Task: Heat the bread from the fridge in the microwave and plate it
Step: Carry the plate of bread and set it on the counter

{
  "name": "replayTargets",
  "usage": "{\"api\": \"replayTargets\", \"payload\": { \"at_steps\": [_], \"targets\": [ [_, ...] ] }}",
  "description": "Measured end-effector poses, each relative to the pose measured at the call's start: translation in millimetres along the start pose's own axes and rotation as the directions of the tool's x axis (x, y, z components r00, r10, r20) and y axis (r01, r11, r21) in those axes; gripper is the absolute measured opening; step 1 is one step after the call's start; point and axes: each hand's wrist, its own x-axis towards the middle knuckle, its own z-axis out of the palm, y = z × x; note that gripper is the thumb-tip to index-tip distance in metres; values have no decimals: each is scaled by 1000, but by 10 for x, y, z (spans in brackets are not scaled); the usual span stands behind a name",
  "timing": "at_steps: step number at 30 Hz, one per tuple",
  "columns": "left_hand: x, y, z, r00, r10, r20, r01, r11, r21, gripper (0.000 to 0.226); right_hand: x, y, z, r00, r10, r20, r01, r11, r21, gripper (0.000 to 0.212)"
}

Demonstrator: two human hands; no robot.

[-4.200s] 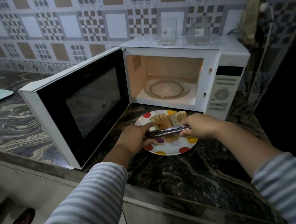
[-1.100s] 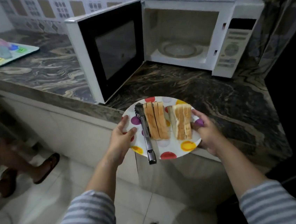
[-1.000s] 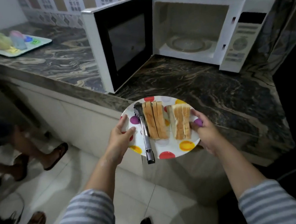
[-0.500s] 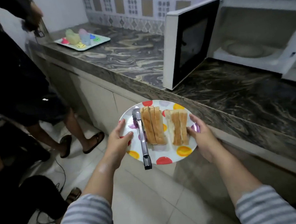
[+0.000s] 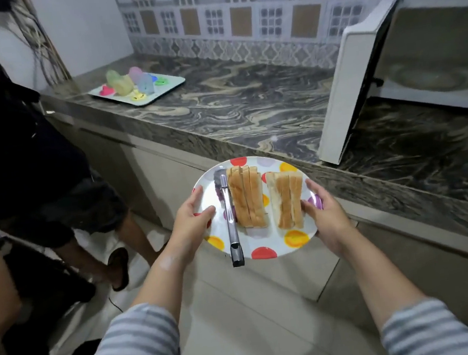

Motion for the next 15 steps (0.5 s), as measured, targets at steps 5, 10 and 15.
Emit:
{"api": "replayTargets", "payload": {
  "at_steps": [5,10,15],
  "targets": [
    [753,110,0,999,34,15,-34,999,20,59,560,-196,229,996,-48,-73,47,999,-24,55],
    [1599,311,113,998,53,39,-54,998,29,61,1256,-440,353,989,-73,-132,65,996,-67,55],
    [2281,459,306,993,77,92,-80,996,31,61,1797,-588,354,976,-84,-200,63,992,-110,55]
  ]
}}
